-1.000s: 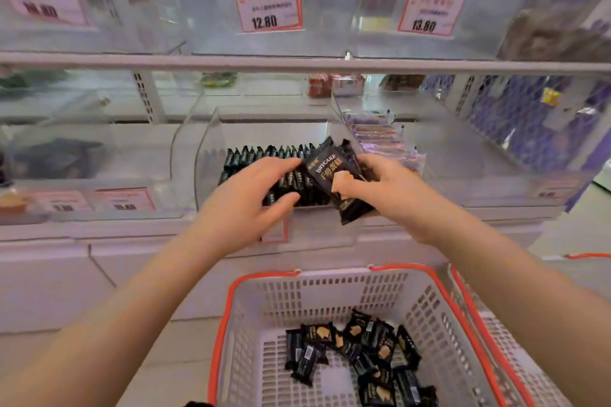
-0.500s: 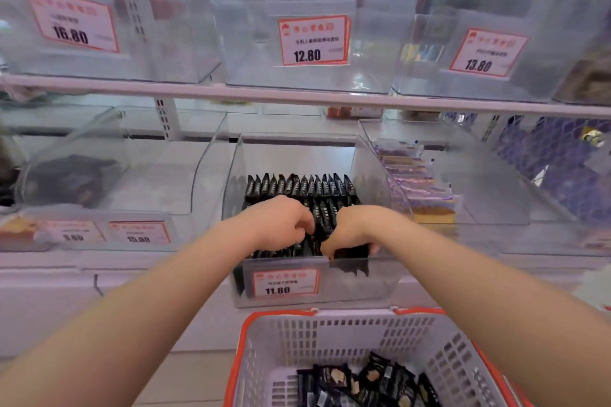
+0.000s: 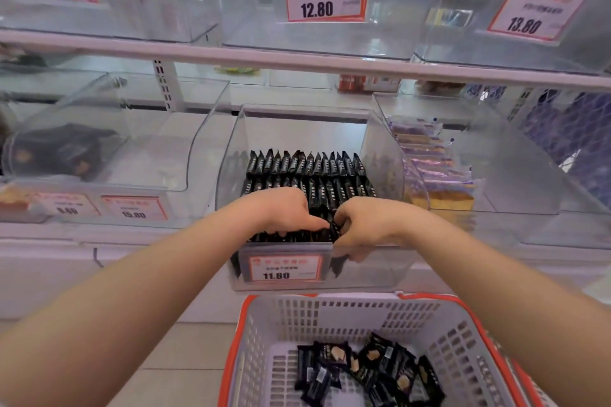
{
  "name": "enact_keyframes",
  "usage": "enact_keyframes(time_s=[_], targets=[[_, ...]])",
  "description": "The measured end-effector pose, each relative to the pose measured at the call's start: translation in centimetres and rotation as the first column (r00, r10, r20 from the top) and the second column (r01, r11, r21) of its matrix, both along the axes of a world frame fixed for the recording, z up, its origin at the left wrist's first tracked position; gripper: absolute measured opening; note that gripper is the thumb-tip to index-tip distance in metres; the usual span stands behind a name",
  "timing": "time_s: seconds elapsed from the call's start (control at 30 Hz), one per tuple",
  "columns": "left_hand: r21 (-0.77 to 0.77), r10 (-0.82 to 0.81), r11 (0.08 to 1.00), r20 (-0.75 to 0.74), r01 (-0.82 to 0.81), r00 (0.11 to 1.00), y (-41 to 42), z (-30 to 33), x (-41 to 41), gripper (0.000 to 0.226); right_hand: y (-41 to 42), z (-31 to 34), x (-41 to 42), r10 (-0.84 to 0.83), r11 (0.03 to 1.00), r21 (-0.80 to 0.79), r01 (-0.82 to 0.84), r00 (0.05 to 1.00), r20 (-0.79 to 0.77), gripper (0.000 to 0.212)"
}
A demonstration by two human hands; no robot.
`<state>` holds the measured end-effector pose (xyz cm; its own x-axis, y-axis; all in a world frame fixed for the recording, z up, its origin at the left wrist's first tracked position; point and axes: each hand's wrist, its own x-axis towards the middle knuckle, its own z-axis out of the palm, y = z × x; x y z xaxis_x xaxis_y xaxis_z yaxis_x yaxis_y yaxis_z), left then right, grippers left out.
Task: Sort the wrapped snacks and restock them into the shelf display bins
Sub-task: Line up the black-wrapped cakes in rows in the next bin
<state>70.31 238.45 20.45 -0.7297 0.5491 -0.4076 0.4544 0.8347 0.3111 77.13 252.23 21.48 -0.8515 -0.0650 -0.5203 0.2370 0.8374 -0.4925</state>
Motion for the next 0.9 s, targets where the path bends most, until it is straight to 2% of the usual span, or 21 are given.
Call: enact_keyframes(time_s=[0.07, 0.17, 0.23, 0.37, 0.47, 0.6, 0.73, 0.9], targets=[[-0.026, 0.014, 1.0, 0.048, -0.013, 0.999, 0.3, 0.3, 0.1, 0.04, -0.1, -0.1, -0.2, -0.005, 0.999, -0.037, 0.007, 0.999, 0.039, 0.026], [0.017, 0.072, 0.997, 0.133, -0.075, 0.988, 1.0, 0.4, 0.3, 0.027, 0.1, -0.1, -0.3, -0.013, 0.992, -0.126, 0.026, 0.995, 0.103, 0.01], [0.048, 0.103, 0.993, 0.136, -0.11, 0.985, 1.5, 0.4, 0.6, 0.024, 0.4, 0.0, -0.5, -0.04, 0.985, -0.163, 0.061, 0.991, 0.128, 0.023], [-0.011, 0.038, 0.999, -0.059, -0.039, 0.998, 2.0, -0.1, 1.2, 0.023, 0.8, -0.4, -1.1, -0.104, 0.992, -0.059, 0.109, 0.991, 0.084, 0.022], [-0.035, -0.003, 0.999, -0.199, -0.004, 0.98, 1.6, -0.2, 1.0, 0.011, 0.4, -1.6, -1.3, -0.194, 0.976, -0.082, 0.202, 0.977, 0.088, 0.028], [-0.081, -0.028, 0.997, -0.178, 0.014, 0.984, 0.7, -0.1, 0.1, 0.031, 0.1, -1.8, -1.8, -0.246, 0.963, -0.101, 0.251, 0.967, 0.061, 0.033], [-0.025, -0.054, 0.998, -0.131, 0.051, 0.99, 0.2, -0.7, -0.5, 0.02, -0.2, -2.3, -2.4, -0.115, 0.986, 0.111, 0.129, 0.986, -0.118, 0.044], [0.086, -0.061, 0.994, -0.108, 0.07, 0.992, -0.6, -1.2, -0.8, 0.019, 0.6, -3.0, -2.8, -0.053, 0.985, 0.162, 0.065, 0.995, -0.081, 0.048]])
